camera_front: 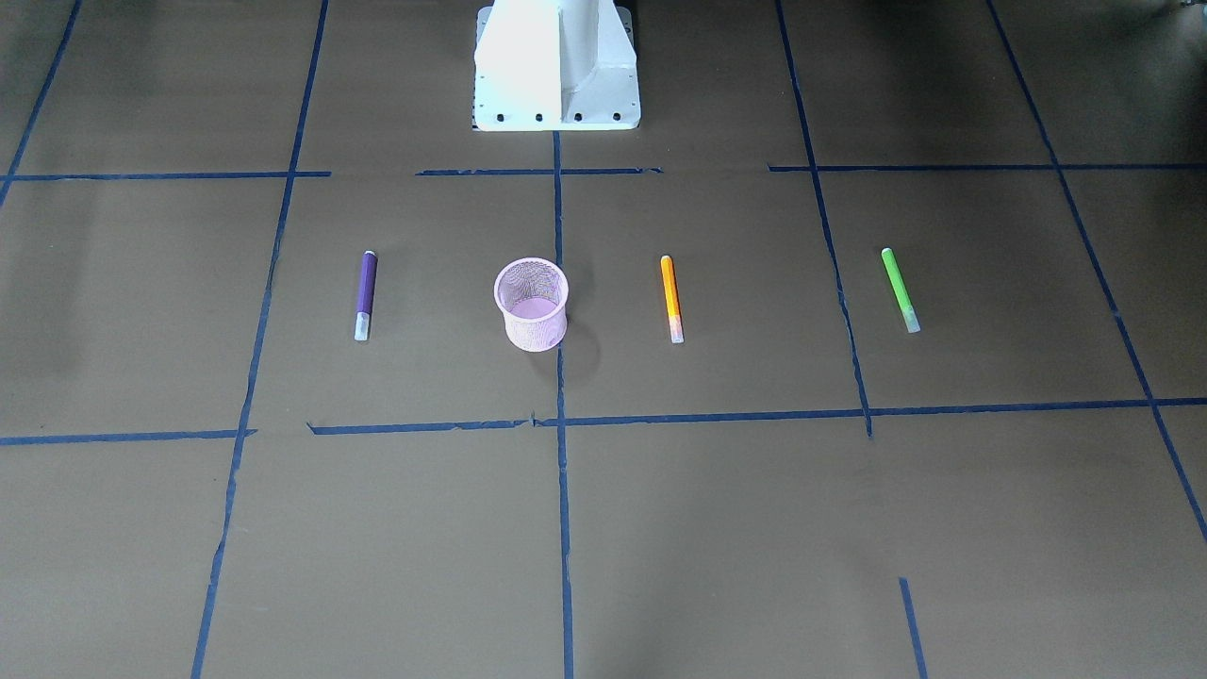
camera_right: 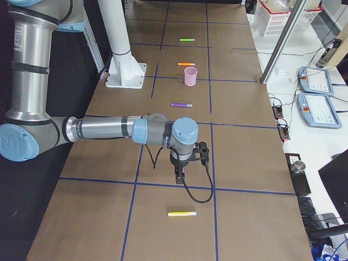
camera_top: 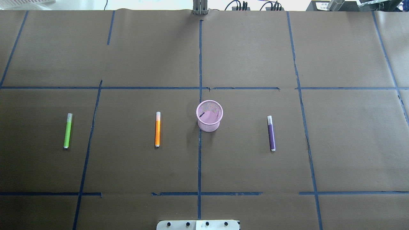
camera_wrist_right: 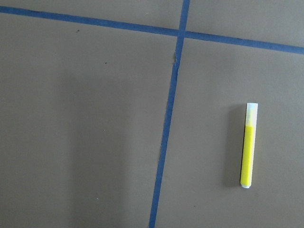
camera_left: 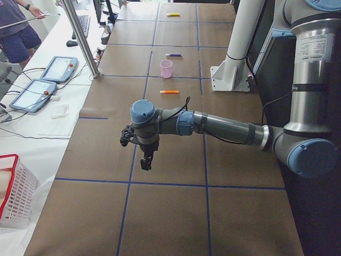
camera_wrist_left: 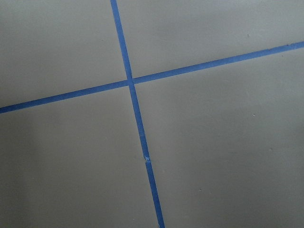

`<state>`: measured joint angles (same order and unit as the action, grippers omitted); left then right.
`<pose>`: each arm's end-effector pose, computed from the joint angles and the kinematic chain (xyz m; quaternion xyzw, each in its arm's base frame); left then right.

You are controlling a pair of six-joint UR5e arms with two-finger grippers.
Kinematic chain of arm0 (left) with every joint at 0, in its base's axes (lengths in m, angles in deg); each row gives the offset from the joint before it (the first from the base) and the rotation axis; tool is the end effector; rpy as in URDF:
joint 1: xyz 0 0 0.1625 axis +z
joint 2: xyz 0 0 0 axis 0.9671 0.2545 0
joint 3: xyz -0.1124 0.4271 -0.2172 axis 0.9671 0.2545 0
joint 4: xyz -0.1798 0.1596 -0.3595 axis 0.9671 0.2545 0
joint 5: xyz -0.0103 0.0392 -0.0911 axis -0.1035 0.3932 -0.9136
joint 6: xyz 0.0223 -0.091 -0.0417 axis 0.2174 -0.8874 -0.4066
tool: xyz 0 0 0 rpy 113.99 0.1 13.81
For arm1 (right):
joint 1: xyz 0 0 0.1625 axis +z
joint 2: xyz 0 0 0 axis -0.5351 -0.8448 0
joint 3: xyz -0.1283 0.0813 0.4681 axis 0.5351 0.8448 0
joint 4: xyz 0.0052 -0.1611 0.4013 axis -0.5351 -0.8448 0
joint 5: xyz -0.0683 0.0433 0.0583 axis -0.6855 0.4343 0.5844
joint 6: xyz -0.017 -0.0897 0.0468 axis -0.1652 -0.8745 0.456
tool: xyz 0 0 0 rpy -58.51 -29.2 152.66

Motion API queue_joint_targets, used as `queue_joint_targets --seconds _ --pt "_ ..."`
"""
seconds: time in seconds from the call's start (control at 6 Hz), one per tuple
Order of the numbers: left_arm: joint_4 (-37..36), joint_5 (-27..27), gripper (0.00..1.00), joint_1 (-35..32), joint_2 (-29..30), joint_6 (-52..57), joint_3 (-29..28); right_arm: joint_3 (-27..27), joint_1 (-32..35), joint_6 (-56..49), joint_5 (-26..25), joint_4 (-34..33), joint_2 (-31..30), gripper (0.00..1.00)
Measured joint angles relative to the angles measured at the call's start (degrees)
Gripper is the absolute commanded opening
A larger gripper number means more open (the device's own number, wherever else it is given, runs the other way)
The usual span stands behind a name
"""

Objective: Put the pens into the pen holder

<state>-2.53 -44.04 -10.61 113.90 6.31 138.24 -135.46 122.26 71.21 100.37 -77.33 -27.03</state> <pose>-0.0278 -0.4914 0.6425 0.0371 0.3668 0.0984 0.9243 0.0606 -0.4255 0.6886 -0.0016 -0.3807 -0.0740 0.9217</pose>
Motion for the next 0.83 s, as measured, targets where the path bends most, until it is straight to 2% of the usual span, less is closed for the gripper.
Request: queue_joint_targets --seconds 0.5,0.83 --pt "-0.2 0.1 1.0 0.3 0.0 -0.2 1.6 -0.2 -0.1 0.0 0.1 1.1 0.1 1.0" --pt "1.1 -0.3 1.0 1.5 5.0 -0.7 1.3 -0.2 -0.1 0.0 0.1 3.8 0.3 1.0"
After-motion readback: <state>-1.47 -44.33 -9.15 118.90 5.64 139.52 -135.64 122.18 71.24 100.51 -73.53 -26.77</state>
